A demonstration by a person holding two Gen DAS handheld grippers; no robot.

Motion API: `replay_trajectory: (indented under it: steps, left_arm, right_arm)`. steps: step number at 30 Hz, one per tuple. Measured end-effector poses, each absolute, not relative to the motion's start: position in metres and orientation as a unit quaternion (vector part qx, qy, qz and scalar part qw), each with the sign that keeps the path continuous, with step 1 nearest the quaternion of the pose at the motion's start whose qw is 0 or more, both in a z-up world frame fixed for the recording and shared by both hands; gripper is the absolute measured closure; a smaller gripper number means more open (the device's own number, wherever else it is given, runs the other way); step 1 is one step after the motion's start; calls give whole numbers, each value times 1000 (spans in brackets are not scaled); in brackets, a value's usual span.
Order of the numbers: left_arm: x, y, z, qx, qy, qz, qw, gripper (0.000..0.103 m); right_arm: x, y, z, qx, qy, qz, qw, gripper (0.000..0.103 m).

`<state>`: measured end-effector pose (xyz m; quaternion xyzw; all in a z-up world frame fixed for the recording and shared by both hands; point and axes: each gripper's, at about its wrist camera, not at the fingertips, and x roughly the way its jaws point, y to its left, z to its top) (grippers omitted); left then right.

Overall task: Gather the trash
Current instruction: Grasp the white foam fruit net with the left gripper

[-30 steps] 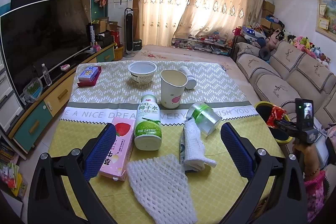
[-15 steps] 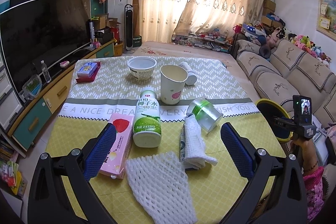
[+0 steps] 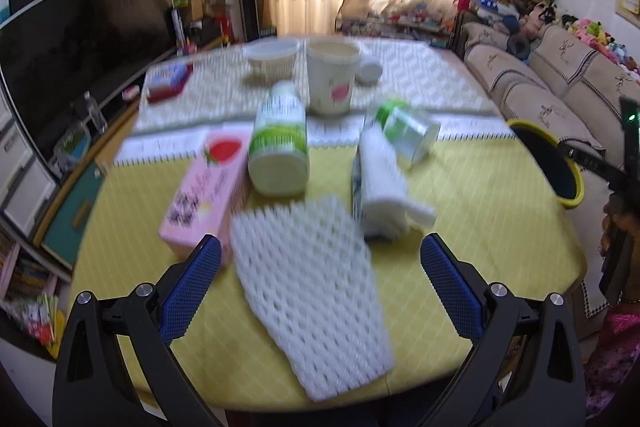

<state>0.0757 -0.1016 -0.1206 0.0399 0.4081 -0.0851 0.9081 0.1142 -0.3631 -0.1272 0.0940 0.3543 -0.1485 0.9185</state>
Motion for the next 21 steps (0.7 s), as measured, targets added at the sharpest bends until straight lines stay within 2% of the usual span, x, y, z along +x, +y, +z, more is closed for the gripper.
replay_trajectory:
  steps: [19,21]
  left_arm:
    - [84,-102,-168,45,486,-56,871,5]
    - [85,-101,-171,39,491,-57,869,14]
  right_arm:
    - [108,-338,-125,93,354,-105,925,45]
    - [108,-338,-124,93,353,-104,925,45]
